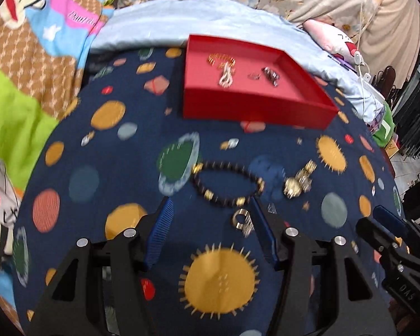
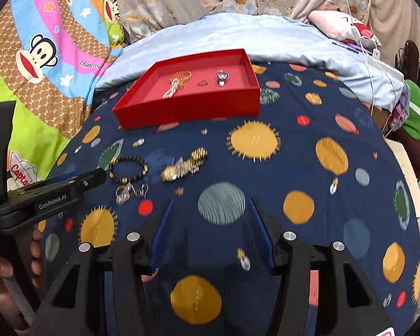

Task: Organize jewelry
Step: 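Withdraw both tools from the tray back over the remaining jewelry, then grasp the silver flower earring with the left tool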

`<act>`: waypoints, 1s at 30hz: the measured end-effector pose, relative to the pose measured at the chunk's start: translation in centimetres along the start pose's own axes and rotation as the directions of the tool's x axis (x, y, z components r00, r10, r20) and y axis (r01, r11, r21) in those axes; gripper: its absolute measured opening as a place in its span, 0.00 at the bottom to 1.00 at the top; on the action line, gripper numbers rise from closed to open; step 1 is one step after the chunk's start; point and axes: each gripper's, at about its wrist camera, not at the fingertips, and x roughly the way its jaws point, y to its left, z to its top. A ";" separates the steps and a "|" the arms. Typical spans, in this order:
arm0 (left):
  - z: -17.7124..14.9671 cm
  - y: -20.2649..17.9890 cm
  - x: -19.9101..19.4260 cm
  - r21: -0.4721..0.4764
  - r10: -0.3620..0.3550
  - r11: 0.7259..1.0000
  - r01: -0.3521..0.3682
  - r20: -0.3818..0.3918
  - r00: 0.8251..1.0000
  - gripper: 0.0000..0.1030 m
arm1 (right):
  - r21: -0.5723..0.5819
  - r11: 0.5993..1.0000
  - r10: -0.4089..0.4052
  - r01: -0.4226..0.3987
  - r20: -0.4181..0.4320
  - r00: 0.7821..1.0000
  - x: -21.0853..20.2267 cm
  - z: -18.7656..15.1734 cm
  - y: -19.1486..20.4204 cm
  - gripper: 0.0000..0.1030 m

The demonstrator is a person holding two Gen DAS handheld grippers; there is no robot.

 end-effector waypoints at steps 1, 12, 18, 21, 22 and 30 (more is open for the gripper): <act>-0.4 0.1 0.0 -0.001 0.004 1.000 -0.004 -0.003 1.000 0.53 | 0.001 1.000 0.000 0.000 -0.003 1.000 0.1 -0.3 0.0 0.51; -2.4 0.5 0.3 0.020 0.013 1.000 -0.013 -0.030 0.999 0.53 | -0.001 0.999 0.032 -0.032 -0.029 0.999 1.0 -1.2 1.1 0.51; -3.5 0.3 -0.3 0.036 -0.009 0.999 0.011 -0.032 0.999 0.53 | 0.001 1.000 0.026 -0.026 -0.043 0.999 1.1 -1.9 1.1 0.51; -3.1 -0.8 0.0 0.060 -0.023 0.998 0.024 -0.026 0.999 0.53 | 0.017 0.999 0.032 -0.031 -0.050 0.998 1.2 -2.0 0.8 0.51; -3.0 -1.3 0.1 0.064 -0.028 0.997 0.029 -0.025 0.999 0.53 | 0.019 0.999 0.032 -0.031 -0.049 0.998 1.1 -2.0 0.7 0.51; -2.6 -3.5 1.5 0.084 -0.069 0.994 0.073 -0.041 0.997 0.25 | 0.036 0.999 0.021 -0.020 -0.026 0.999 0.4 -1.5 -0.3 0.51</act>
